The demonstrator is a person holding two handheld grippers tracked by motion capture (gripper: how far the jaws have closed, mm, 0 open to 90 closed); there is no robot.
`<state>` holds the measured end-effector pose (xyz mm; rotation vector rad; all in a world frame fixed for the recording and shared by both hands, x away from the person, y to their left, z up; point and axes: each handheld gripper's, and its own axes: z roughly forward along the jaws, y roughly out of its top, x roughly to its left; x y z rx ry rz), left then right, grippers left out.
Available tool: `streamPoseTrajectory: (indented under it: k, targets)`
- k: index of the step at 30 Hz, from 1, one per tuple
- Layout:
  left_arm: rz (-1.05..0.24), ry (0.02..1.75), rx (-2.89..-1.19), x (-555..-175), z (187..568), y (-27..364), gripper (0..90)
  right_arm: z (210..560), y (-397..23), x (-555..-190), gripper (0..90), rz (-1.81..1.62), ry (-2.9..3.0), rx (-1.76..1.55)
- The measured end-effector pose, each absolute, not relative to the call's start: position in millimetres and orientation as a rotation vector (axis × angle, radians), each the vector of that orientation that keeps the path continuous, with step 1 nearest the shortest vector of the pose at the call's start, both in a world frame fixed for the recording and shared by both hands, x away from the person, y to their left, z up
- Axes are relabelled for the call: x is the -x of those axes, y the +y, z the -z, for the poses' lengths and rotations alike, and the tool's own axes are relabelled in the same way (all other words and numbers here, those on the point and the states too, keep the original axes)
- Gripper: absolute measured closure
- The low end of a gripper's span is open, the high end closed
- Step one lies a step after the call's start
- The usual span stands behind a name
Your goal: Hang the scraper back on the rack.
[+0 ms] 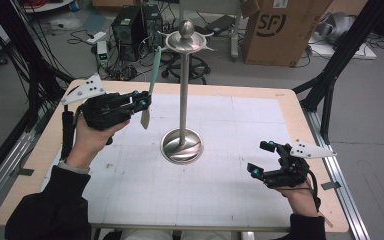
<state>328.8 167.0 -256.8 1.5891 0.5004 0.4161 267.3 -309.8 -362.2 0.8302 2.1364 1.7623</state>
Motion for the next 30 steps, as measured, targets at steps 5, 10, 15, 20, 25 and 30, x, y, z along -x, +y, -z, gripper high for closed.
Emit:
streamPoseTrajectory:
  k: [5, 10, 15, 20, 25, 30]
  targets:
    - [-0.404, 0.507, -1.581, -330, 259, 162, 79.7, 362, -309, -267, 4.5, -1.760, 2.138, -0.826]
    - [-0.434, 0.498, -1.562, -329, 263, 160, 60.6, 363, -310, -267, 4.5, -1.759, 2.137, -0.826]
    - [-0.445, 0.492, -1.580, -328, 274, 161, 48.3, 363, -311, -267, 4.5, -1.758, 2.134, -0.830]
    - [-0.428, 0.544, -1.609, -327, 292, 165, 26.1, 363, -312, -265, 4.5, -1.756, 2.134, -0.836]
    - [-0.434, 0.569, -1.643, -327, 315, 172, 12.2, 363, -311, -264, 4.5, -1.752, 2.133, -0.837]
    - [-0.401, 0.564, -1.633, -322, 337, 182, 6.4, 365, -311, -265, 4.5, -1.748, 2.139, -0.841]
